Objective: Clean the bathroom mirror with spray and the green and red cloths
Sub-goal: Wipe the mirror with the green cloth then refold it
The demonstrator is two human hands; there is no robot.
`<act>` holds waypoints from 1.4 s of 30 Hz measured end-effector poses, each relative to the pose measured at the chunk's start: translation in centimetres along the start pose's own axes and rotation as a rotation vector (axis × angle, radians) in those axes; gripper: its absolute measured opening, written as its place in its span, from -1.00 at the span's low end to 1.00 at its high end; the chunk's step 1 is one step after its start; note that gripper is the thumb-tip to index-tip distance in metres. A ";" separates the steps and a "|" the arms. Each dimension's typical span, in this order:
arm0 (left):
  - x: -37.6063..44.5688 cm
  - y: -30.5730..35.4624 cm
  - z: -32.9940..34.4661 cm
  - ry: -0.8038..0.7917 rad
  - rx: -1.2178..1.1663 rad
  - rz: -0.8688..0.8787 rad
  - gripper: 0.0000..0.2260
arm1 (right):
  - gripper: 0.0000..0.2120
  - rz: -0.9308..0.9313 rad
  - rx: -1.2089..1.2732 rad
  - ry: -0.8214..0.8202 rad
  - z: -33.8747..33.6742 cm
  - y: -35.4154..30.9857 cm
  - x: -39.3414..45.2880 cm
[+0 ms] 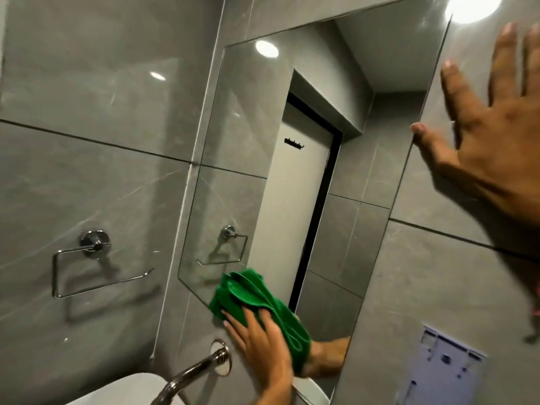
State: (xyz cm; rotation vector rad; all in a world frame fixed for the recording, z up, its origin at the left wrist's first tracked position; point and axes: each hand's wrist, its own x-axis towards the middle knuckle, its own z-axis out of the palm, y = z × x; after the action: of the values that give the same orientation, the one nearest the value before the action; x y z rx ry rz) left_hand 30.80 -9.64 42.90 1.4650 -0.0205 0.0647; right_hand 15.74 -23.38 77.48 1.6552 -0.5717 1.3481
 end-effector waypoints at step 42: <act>-18.5 23.7 -5.7 -1.696 -0.370 0.100 -0.26 | -0.68 0.914 1.708 -0.127 -25.9 11.5 -15.4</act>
State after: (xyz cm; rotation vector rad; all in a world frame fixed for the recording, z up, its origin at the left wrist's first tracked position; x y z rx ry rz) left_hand 10.83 -2.13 64.88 0.7771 -1.3878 -1.0471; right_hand -11.57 -9.65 67.15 2.9588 -0.0870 2.8218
